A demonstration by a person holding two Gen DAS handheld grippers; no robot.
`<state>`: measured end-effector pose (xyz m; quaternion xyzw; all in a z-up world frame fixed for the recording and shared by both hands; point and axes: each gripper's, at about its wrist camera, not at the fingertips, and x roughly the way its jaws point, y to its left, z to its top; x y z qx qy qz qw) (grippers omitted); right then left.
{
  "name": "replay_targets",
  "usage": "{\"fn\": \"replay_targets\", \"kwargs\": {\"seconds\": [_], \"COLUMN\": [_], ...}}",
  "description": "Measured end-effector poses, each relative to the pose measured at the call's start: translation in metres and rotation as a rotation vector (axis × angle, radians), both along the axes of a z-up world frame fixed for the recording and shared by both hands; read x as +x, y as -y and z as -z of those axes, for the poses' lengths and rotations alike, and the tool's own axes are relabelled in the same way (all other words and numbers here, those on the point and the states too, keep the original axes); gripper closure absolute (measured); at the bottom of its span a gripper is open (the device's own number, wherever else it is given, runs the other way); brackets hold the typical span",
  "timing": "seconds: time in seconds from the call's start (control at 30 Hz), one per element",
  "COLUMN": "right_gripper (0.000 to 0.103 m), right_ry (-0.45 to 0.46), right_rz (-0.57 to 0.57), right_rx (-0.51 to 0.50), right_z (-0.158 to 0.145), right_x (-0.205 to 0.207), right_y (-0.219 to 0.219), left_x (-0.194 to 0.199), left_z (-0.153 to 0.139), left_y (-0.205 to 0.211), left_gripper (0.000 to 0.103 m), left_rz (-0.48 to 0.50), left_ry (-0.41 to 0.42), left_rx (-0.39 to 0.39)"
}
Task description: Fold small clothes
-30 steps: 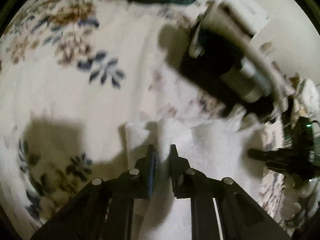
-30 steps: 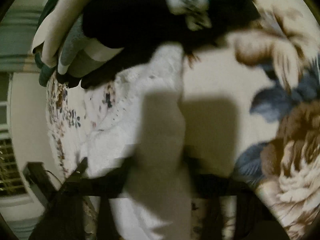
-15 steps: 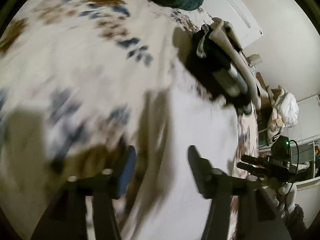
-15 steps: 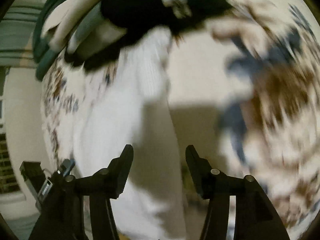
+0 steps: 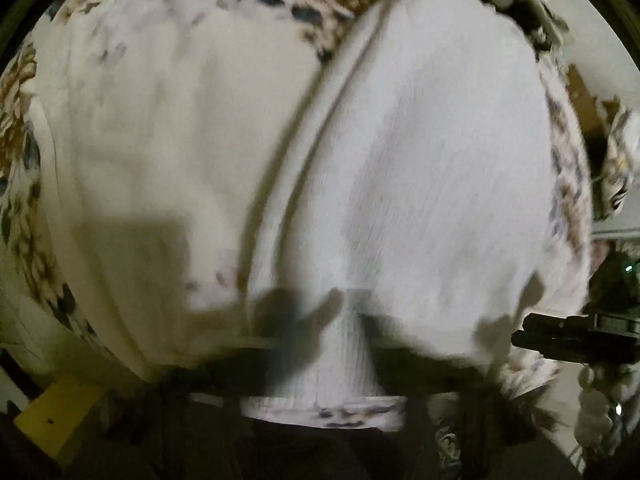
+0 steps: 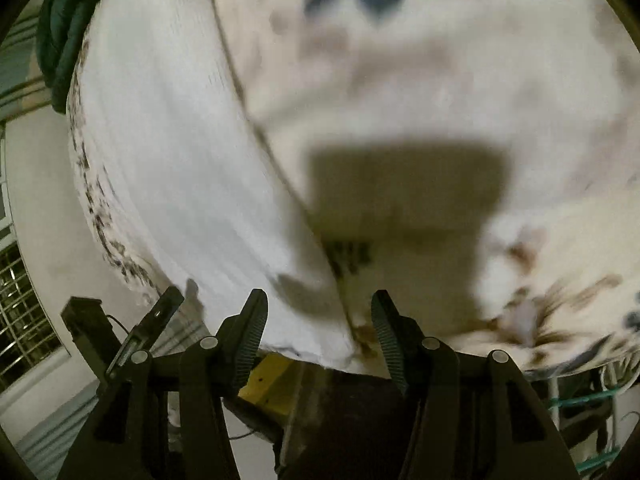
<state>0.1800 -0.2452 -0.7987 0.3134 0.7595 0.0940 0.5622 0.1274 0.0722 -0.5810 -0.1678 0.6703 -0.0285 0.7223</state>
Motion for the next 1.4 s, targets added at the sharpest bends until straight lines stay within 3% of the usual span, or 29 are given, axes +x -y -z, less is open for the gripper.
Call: {"fn": "replay_targets", "kwargs": {"seconds": [0.07, 0.1, 0.13, 0.33, 0.4, 0.47, 0.53, 0.57, 0.6, 0.63, 0.67, 0.83, 0.97, 1.0, 1.1, 1.13, 1.27, 1.4], "right_gripper": [0.049, 0.069, 0.096, 0.098, 0.097, 0.094, 0.076, 0.069, 0.054, 0.047, 0.046, 0.046, 0.044, 0.046, 0.079, 0.087, 0.091, 0.092], "right_ry": [0.027, 0.040, 0.046, 0.080, 0.079, 0.074, 0.064, 0.062, 0.062, 0.060, 0.048, 0.021, 0.086, 0.102, 0.109, 0.107, 0.113, 0.134], "right_rz": [-0.016, -0.025, -0.034, -0.063, -0.075, -0.084, -0.084, -0.074, -0.049, -0.032, -0.017, -0.004, -0.051, -0.064, -0.081, -0.070, -0.021, 0.057], "right_rx": [-0.019, -0.038, -0.059, -0.176, -0.189, -0.190, -0.163, -0.143, -0.108, -0.081, -0.063, -0.033, -0.124, -0.157, -0.216, -0.212, -0.175, -0.040], "right_z": [0.005, 0.007, 0.007, -0.010, -0.005, 0.000, 0.000, -0.001, -0.001, -0.001, 0.002, 0.024, 0.019, 0.017, 0.016, 0.015, 0.005, -0.025], "right_x": [-0.007, -0.009, -0.011, -0.030, -0.029, -0.022, -0.013, -0.012, -0.015, -0.018, -0.021, -0.030, -0.032, -0.033, -0.034, -0.034, -0.036, -0.044], "right_y": [-0.015, -0.021, -0.025, -0.040, -0.047, -0.054, -0.057, -0.054, -0.044, -0.037, -0.033, -0.035, -0.060, -0.068, -0.083, -0.085, -0.082, -0.059], "left_x": [-0.005, -0.008, -0.011, -0.028, -0.028, -0.028, -0.025, -0.024, -0.025, -0.026, -0.027, -0.019, -0.015, -0.016, -0.026, -0.029, -0.034, -0.038], "left_z": [-0.008, -0.013, -0.019, -0.022, -0.009, 0.004, 0.001, -0.003, -0.006, -0.006, -0.004, 0.025, 0.022, 0.020, 0.014, 0.011, -0.006, -0.038], "left_y": [0.001, 0.000, -0.004, -0.037, -0.042, -0.048, -0.051, -0.054, -0.057, -0.060, -0.064, -0.059, -0.024, -0.018, -0.007, -0.007, -0.016, -0.034], "left_gripper": [0.101, 0.101, 0.101, 0.101, 0.100, 0.096, 0.091, 0.080, 0.063, 0.053, 0.041, 0.041, 0.043, 0.053, 0.084, 0.084, 0.088, 0.088], "left_rz": [-0.018, -0.027, -0.040, -0.072, -0.050, -0.047, -0.054, -0.058, -0.068, -0.077, -0.087, -0.038, 0.063, 0.081, 0.114, 0.100, 0.051, 0.004], "left_ry": [0.041, 0.057, 0.073, 0.081, 0.052, 0.022, 0.022, 0.039, 0.059, 0.068, 0.077, 0.031, 0.072, 0.071, 0.070, 0.066, 0.060, 0.056], "left_rx": [0.009, 0.013, 0.009, 0.025, -0.001, -0.077, -0.088, -0.102, -0.114, -0.124, -0.143, -0.207, -0.083, -0.042, 0.014, -0.001, -0.042, -0.138]}}
